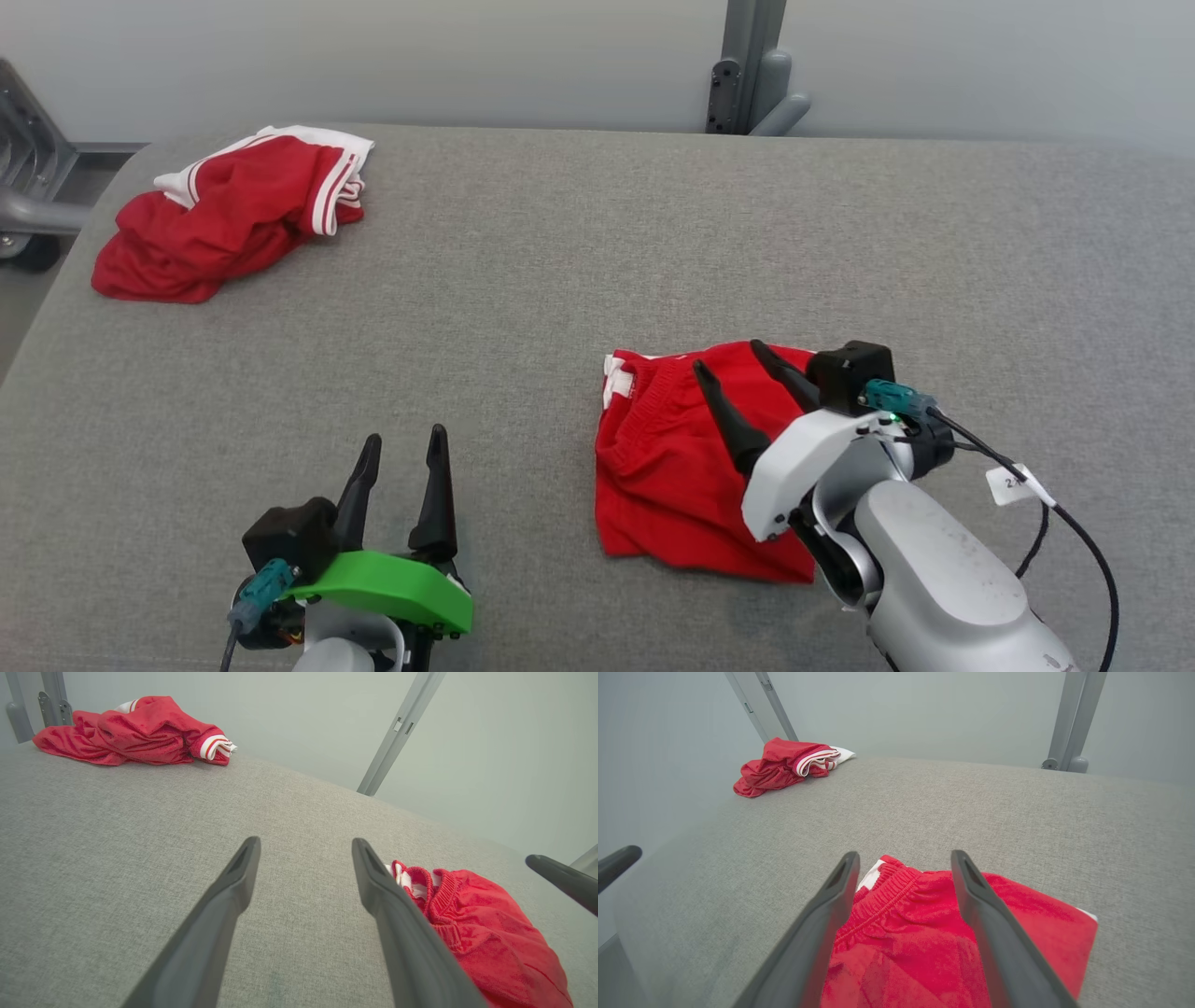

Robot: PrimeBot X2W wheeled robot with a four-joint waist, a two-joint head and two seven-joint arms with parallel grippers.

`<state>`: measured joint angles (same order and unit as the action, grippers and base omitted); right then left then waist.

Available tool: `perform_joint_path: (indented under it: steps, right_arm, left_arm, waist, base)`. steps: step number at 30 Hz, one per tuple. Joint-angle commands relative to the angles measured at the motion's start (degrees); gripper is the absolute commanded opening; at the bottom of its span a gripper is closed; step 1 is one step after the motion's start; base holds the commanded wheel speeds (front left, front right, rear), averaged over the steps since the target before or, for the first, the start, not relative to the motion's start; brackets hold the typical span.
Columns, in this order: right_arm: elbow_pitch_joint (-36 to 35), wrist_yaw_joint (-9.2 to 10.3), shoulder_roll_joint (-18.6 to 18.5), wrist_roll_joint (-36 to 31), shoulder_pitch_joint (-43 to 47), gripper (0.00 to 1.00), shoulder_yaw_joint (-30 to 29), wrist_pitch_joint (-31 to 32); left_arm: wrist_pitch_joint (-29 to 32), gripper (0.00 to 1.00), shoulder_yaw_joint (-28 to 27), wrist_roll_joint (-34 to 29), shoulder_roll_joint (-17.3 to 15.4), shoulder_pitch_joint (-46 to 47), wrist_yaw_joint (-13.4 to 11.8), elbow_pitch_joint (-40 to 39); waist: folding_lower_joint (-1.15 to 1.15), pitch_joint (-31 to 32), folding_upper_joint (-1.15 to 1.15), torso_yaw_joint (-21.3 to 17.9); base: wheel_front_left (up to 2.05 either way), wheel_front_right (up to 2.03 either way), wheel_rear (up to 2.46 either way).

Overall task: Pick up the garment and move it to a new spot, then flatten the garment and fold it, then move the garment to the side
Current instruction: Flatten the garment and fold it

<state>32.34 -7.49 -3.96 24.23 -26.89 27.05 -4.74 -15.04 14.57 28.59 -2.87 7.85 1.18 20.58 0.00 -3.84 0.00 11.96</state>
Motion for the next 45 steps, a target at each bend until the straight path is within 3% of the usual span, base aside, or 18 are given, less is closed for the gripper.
perform_joint_path:
  steps: [1, 13, 23, 34, 45]
  right_arm:
    - [-0.6, 0.0, -0.2, -1.0, 1.4, 1.0, -1.2, -0.9]
    - [-11.4, 0.0, 0.5, -13.1, 11.4, 1.0, -17.7, -6.9]
    - [-21.0, 0.0, 1.0, -14.2, 22.4, 1.0, -25.9, -9.3]
    - [-26.8, 0.0, 1.0, -12.4, 29.6, 1.0, -28.4, -10.1]
    - [-27.4, 0.0, 1.0, -11.6, 31.1, 1.0, -28.5, -9.8]
  left_arm:
    - [-0.2, 1.0, 0.1, -0.4, 0.0, -0.2, 0.0, -0.3]
    - [-0.2, 1.0, 0.3, -2.6, -0.1, -0.7, -0.6, -1.2]
    - [-0.2, 1.0, -1.3, -6.0, -0.1, -3.8, -1.6, -3.1]
    - [-0.2, 1.0, -3.3, -8.1, -0.3, -7.6, -1.1, -5.1]
    - [-0.2, 1.0, -3.5, -9.3, -0.1, -8.1, -0.7, -5.2]
  waist:
    - [0.0, 0.8, 0.0, -1.3]
    - [0.0, 2.4, 0.0, -5.5]
    - [0.0, 3.9, 0.0, -5.8]
    - [0.0, 5.0, 0.0, -5.5]
    - [0.0, 5.6, 0.0, -5.3]
  base:
    - [0.0, 0.0, 0.0]
    - [0.0, 0.0, 0.0]
    - [0.0, 0.0, 0.0]
    - [0.0, 0.0, 0.0]
    - [0.0, 0.0, 0.0]
